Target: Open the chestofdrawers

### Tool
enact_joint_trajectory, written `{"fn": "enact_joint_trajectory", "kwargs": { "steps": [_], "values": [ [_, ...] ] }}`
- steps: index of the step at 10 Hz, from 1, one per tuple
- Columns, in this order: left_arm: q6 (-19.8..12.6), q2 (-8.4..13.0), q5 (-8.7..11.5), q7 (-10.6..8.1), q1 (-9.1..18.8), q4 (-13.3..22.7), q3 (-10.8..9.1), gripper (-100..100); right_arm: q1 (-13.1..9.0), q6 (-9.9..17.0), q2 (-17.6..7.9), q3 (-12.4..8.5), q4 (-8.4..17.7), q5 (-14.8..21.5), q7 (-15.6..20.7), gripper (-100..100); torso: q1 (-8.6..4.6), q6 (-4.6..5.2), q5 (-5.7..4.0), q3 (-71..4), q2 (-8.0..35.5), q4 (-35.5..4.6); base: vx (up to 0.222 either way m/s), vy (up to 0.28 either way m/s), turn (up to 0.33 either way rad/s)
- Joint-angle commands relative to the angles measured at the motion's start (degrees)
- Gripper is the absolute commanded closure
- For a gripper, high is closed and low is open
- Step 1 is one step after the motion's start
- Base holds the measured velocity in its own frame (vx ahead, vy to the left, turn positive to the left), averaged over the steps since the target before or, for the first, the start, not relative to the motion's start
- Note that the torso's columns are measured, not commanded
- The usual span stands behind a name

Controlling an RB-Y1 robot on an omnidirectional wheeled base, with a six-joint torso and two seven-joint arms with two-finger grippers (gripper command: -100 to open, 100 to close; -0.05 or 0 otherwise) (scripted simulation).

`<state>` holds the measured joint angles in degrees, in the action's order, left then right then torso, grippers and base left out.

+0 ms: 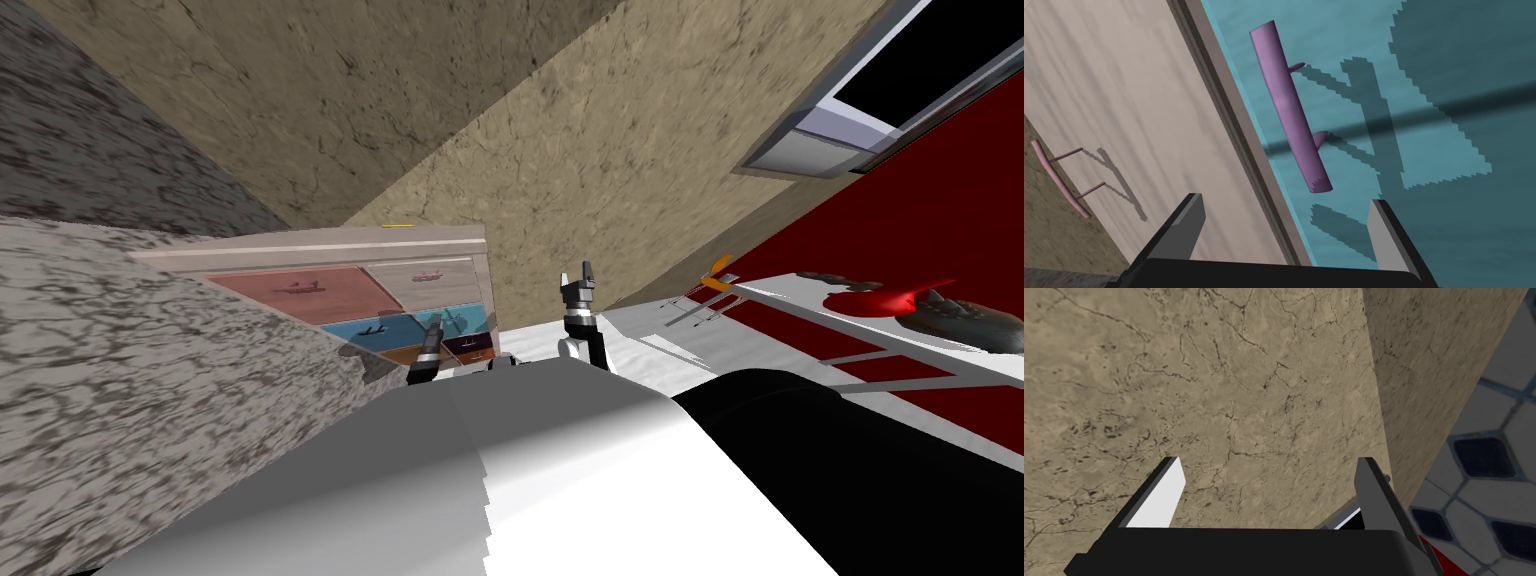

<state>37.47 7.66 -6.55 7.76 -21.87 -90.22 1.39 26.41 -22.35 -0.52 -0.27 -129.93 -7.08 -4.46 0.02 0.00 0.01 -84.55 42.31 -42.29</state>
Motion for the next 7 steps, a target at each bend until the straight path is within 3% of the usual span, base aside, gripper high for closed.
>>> {"fn": "enact_joint_trajectory", "kwargs": {
  "steps": [1,6,7],
  "values": [
    [1.07,-1.39,-0.31,0.46,0.85,3.95,-0.10,-100,0.00,0.00,0.00,0.00,0.00,0.00,0.00,0,-0.08,0.00,-0.03,0.01,0.02,0.00,-0.021,-0.067,0.002],
    [2.12,-6.68,-0.67,0.98,1.75,8.32,-0.17,-100,0.00,0.00,0.00,0.00,0.00,0.00,0.00,0,0.03,0.00,0.00,-0.04,-0.07,0.02,-0.014,-0.047,0.000],
    [2.10,-6.04,-0.67,1.02,1.75,8.11,-0.15,-100,0.00,0.00,0.00,0.00,0.00,0.00,0.00,0,0.05,0.00,0.01,-0.04,-0.06,0.02,-0.003,-0.010,0.000]
  ]
}}
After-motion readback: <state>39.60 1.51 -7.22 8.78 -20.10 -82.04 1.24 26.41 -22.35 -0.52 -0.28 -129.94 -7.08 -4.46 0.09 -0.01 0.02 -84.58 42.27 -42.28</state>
